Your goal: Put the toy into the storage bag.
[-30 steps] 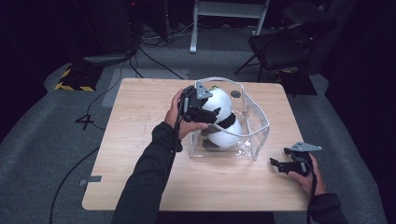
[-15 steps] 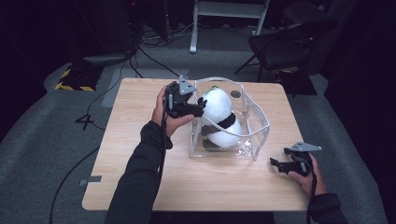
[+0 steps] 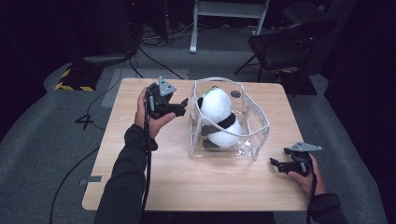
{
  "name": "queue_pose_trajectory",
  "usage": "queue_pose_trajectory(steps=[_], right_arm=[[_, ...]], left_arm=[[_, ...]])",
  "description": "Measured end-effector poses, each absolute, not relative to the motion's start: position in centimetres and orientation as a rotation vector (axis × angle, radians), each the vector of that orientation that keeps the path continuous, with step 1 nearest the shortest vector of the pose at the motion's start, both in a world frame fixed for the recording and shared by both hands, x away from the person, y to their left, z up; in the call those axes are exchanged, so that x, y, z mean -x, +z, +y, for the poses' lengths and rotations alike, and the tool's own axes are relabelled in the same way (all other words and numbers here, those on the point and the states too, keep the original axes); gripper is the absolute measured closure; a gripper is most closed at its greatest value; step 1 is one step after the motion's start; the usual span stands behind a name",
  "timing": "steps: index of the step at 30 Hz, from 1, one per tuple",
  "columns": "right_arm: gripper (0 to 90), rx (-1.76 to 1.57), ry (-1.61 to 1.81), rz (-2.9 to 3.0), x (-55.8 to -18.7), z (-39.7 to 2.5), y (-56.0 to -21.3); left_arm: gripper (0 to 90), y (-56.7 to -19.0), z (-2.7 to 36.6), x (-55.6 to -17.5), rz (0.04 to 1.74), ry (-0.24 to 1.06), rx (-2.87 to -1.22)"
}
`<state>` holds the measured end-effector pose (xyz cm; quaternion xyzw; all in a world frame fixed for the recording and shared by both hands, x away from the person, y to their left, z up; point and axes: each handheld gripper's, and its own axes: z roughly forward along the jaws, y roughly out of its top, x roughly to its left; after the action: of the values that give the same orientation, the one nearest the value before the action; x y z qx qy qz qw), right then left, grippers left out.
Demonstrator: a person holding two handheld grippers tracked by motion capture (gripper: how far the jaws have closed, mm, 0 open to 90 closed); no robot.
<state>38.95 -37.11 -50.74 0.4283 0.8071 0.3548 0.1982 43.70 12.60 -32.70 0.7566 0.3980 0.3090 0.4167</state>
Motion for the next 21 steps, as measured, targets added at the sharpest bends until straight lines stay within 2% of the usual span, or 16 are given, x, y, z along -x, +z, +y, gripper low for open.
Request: queue_pose_trajectory(steps=[21], right_arm=[[15.6,-1.199,0.993,2.258,-39.0,-37.1,-50.7]], left_arm=[[16.1,-35.4,16.0,-42.3,1.07,0.831,-1.966]])
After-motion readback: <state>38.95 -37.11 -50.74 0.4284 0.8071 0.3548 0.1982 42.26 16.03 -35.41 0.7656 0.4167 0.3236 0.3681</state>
